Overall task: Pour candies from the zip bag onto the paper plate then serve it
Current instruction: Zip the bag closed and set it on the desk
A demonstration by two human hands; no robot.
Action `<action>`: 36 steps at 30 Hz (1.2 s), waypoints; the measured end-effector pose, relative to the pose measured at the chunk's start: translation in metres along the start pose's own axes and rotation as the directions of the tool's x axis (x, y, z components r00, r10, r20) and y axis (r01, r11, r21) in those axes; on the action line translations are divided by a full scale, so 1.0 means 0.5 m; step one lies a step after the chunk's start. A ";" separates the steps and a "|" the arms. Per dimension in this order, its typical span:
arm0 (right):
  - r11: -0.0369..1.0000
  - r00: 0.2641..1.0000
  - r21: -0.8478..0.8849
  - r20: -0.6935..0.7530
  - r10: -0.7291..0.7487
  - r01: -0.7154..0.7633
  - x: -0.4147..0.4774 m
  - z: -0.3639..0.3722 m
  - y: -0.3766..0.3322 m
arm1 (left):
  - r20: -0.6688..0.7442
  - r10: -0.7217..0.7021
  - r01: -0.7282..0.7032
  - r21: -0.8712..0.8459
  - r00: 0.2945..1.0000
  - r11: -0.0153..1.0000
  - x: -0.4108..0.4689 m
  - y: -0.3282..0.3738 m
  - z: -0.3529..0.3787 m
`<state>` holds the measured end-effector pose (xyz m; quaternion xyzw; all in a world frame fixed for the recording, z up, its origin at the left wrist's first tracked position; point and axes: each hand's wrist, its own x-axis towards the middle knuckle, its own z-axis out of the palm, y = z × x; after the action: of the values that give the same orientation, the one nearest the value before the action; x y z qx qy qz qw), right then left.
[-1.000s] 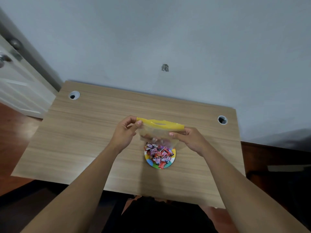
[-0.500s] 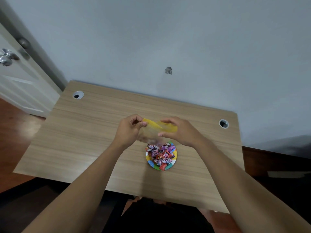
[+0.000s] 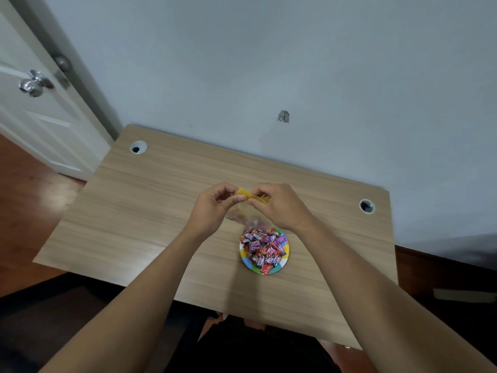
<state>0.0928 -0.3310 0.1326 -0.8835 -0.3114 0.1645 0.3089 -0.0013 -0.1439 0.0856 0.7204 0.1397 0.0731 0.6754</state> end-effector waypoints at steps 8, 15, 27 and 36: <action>0.995 0.999 -0.085 -0.025 -0.045 0.043 0.020 0.017 -0.031 | -0.099 0.036 -0.023 0.128 0.994 0.991 -0.002 0.016 -0.016; 0.999 0.999 -0.024 -0.007 -0.043 0.043 0.036 0.025 -0.040 | -0.132 -0.002 0.016 0.104 0.991 0.994 0.004 0.021 -0.034; 0.995 0.995 -0.011 -0.018 -0.101 0.101 0.048 0.027 -0.051 | -0.127 -0.011 0.026 0.119 0.992 0.993 0.012 0.034 -0.060; 0.974 0.988 -0.163 0.020 -0.155 0.156 0.068 0.004 -0.024 | -0.239 -0.016 0.039 0.093 0.971 0.995 0.016 0.054 -0.092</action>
<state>0.1122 -0.3008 0.1355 -0.8782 -0.3931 0.1167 0.2463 -0.0046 -0.0991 0.1151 0.7364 0.2330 0.1425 0.6189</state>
